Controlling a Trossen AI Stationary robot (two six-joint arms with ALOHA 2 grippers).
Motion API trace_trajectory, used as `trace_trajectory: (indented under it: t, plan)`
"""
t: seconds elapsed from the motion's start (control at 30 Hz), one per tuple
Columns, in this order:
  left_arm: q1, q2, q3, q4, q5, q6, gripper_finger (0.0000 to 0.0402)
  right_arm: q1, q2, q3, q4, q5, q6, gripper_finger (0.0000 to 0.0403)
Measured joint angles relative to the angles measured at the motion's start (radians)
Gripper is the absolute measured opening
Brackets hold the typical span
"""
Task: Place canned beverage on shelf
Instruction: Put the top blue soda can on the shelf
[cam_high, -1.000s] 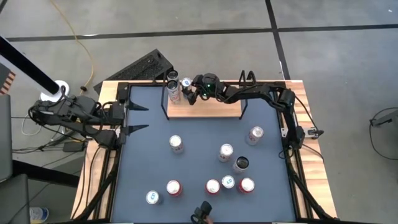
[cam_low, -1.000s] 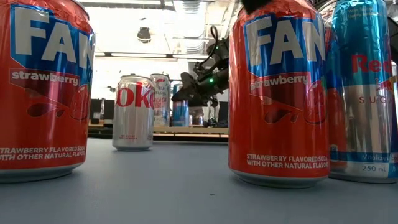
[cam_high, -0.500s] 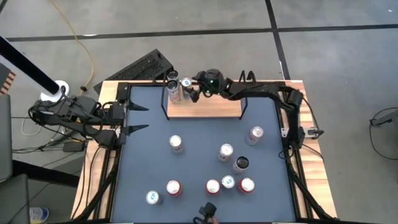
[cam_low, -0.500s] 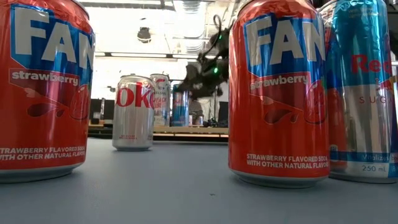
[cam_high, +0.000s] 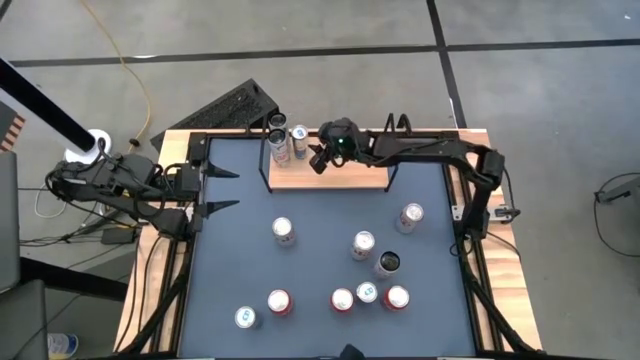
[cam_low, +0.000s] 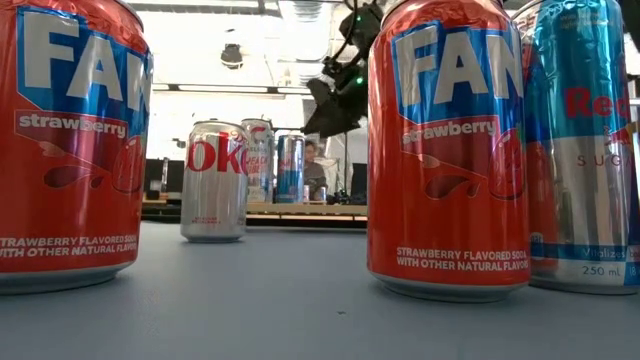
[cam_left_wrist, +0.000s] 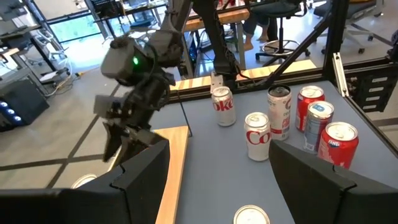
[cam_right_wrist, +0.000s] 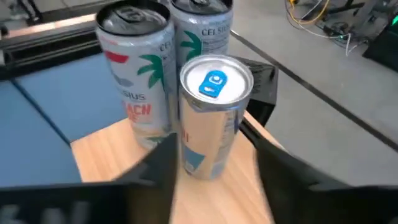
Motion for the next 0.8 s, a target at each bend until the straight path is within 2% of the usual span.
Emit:
trace_trajectory:
  t: [0.13, 0.2, 0.33, 0.5, 0.8]
  plan:
    - [0.000, 0.000, 0.000, 0.000, -0.004, 0.000, 0.0266, -0.004, 0.056, -0.003, 0.005, 0.013, 0.064, 0.0053]
    - [0.000, 0.000, 0.000, 0.000, -0.004, 0.000, 0.0266, -0.004, 0.066, -0.003, 0.024, 0.014, 0.069, 0.0015]
    - [0.000, 0.000, 0.000, 0.000, -0.004, 0.004, 0.0266, -0.003, 0.080, -0.001, 0.037, 0.011, 0.082, 0.0017]
    - [0.000, 0.000, 0.000, -0.001, -0.005, 0.011, 0.0266, -0.003, 0.080, -0.002, 0.054, -0.059, 0.092, 0.0005]
    - [0.000, 0.000, 0.000, -0.001, -0.024, 0.031, 0.0266, -0.022, 0.080, -0.002, 0.089, -0.111, 0.094, 0.0000]
